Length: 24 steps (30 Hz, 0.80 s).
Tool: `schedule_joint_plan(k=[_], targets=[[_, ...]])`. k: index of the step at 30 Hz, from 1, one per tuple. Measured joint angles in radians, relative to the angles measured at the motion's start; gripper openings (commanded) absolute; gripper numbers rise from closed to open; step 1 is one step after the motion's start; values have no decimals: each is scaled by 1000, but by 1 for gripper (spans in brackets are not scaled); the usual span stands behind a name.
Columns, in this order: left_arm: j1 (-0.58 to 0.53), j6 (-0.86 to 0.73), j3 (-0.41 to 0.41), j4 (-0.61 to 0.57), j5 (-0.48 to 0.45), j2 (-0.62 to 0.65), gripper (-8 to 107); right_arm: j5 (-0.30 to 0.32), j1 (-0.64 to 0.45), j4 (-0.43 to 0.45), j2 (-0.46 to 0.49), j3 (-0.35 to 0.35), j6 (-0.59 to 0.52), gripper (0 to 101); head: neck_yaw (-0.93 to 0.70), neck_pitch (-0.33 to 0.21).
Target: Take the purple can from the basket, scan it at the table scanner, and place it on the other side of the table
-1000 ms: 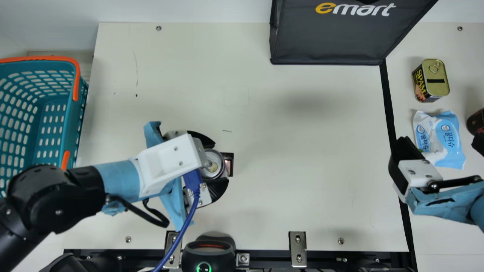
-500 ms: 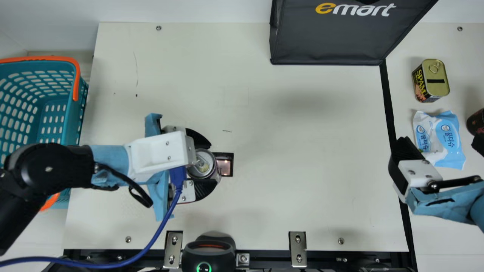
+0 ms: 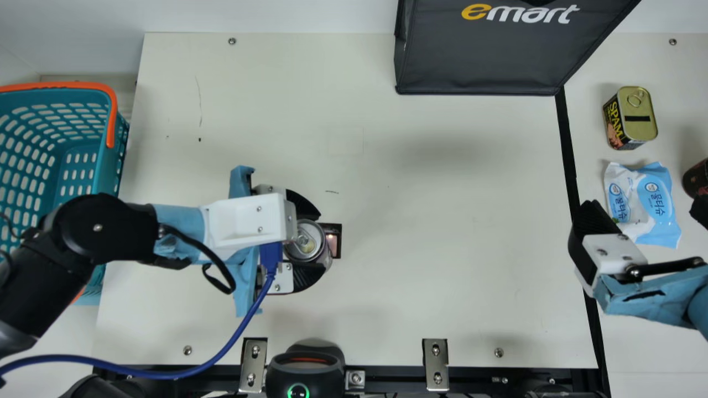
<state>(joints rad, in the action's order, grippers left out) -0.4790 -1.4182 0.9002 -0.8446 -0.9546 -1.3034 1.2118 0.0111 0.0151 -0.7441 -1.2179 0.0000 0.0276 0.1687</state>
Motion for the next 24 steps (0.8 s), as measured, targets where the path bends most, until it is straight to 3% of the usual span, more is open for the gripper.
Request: schedule_joint_plan(k=[10,24], targets=[[-2,-45,-20,-38,26,-39,-8,0,0,0,0,0,0,95,2,-2],[24,-104,-32,-40,2,-54,39,0,0,0,0,0,0,95,0,0]])
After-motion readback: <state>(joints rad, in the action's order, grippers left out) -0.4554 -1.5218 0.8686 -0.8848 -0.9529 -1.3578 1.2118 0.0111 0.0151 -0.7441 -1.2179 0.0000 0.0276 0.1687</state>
